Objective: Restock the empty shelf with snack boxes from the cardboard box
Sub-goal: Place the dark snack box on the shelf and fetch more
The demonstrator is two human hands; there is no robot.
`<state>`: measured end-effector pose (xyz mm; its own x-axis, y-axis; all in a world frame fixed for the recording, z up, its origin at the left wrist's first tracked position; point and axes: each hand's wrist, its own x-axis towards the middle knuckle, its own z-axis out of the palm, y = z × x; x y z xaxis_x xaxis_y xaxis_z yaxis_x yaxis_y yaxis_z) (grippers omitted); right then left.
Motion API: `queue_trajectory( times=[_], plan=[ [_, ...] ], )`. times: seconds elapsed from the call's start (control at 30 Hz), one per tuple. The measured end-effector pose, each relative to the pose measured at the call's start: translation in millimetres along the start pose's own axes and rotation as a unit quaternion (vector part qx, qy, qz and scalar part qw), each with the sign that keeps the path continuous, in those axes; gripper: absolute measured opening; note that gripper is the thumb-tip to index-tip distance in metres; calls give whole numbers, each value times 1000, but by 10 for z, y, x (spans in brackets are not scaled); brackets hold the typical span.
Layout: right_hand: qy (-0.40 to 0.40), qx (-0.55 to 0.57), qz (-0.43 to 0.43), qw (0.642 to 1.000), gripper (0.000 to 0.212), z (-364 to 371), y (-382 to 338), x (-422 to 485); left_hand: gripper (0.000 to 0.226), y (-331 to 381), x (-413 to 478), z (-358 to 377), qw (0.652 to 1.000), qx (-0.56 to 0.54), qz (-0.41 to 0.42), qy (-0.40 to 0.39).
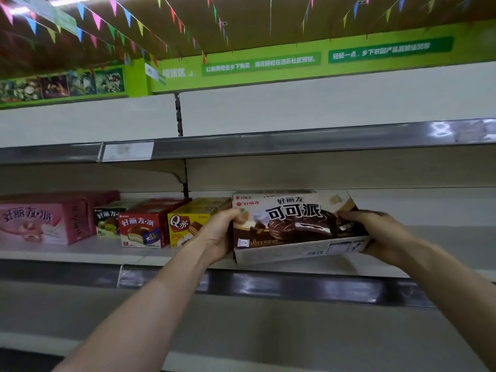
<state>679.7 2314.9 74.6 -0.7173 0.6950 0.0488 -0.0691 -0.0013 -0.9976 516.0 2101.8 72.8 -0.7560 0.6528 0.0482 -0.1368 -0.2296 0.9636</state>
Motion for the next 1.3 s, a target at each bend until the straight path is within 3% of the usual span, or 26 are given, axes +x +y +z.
queue_trajectory(
  times=[0.17,0.3,0.43,0.53,0.7,0.83,0.93,1.0,1.17,1.3],
  plan=[
    [2,96,-33,995,20,61,49,43,23,-82,119,-54,1000,9,-19,20],
    [15,99,-46,994,31,63,88,113,21,-125,207,-65,996,72,-44,38],
    [-7,-40,-20,999,32,-7,90,177,24,-88,313,-45,992,105,-30,59],
    [-1,-132,-24,991,40,51,115,249,20,-85,430,-41,977,189,-10,96],
    [-12,-193,-56,979,42,241,86,367,68,-24,598,-31,950,287,19,120],
    [-44,-299,-47,952,44,259,83,446,106,-97,702,31,904,400,65,138],
    [-46,-341,-43,938,49,241,87,557,103,-143,758,69,812,554,91,160],
    [-31,-353,-44,934,53,244,131,678,94,-160,768,104,779,601,84,161],
    [1,-356,-80,931,80,361,274,943,85,-286,898,51,772,602,109,172],
    [39,-397,-75,914,63,523,362,1127,81,-357,1072,-22,766,593,152,195]
  ],
)
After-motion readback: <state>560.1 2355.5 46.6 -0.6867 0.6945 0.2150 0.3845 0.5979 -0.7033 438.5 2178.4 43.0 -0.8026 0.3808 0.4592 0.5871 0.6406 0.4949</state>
